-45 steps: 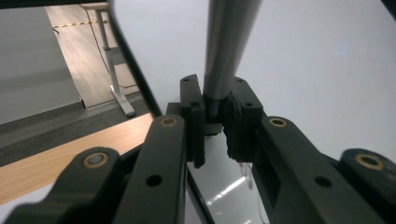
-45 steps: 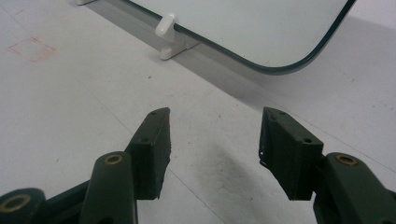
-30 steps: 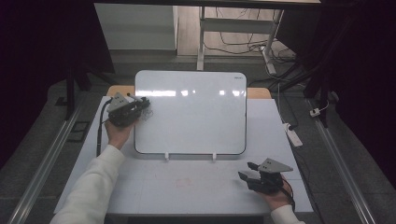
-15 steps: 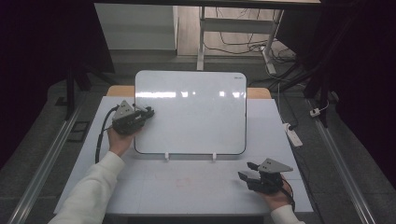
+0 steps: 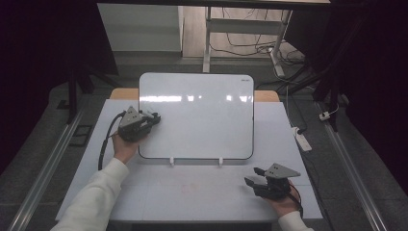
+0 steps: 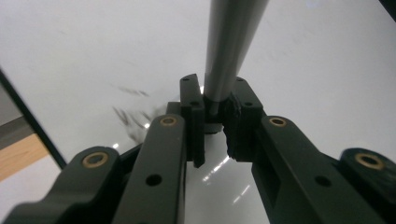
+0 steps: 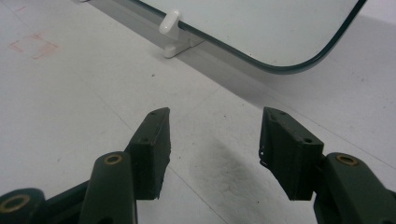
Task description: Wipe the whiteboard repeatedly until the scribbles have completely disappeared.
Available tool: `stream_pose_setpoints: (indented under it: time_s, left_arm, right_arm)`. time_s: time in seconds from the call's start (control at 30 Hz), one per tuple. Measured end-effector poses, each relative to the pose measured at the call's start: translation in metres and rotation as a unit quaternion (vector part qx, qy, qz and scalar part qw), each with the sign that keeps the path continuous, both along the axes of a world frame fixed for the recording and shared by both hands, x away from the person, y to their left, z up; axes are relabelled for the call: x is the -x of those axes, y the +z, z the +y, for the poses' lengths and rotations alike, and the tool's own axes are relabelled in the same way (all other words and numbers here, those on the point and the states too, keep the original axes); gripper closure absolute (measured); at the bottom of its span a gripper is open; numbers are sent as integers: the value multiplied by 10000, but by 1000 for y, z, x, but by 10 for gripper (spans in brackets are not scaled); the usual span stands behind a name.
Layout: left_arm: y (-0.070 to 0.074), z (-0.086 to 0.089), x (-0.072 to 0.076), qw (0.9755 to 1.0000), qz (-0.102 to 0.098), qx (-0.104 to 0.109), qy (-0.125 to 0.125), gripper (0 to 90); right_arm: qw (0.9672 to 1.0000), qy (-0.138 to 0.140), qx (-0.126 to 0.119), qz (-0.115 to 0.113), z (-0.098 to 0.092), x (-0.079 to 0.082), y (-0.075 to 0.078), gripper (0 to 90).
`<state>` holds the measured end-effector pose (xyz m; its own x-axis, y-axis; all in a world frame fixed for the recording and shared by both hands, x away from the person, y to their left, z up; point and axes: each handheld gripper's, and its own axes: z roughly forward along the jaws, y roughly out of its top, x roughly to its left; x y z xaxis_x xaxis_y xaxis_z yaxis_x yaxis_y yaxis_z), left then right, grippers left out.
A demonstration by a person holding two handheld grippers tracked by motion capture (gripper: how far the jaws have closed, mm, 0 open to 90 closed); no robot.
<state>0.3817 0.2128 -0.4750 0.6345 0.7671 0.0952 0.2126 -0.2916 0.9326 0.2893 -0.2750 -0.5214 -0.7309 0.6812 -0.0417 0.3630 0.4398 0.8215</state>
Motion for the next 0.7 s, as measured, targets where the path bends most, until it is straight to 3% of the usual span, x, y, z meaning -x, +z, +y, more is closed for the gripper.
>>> stream_pose_setpoints:
  time_s: [0.1, 0.17, 0.37, 0.5, 0.6, 0.7]
  left_arm:
    - [5, 3, -6, 9999, -74, -5, 147, 777]
    - [10, 5, -12, 9995, -62, 197, 238, 777]
    - [16, 10, -18, 9989, -176, 145, 417, 778]
    - [19, 31, -21, 9963, -98, 469, 707, 778]
    - [18, 31, -19, 9969, -28, 450, 652, 778]
    - [14, 15, -15, 9993, 35, 220, 287, 777]
  right_arm:
    - [10000, 4, -5, -18, 1, 0, 1, 436]
    - [10000, 4, -7, -2, 1, 0, 0, 436]
    - [10000, 19, 1, 1, 1, 0, 0, 436]
    - [10000, 12, -1, 9, 0, 0, -1, 436]
    - [10000, 22, -7, 22, 1, 0, -1, 436]
    - [10000, 44, 8, 30, 2, -1, -2, 436]
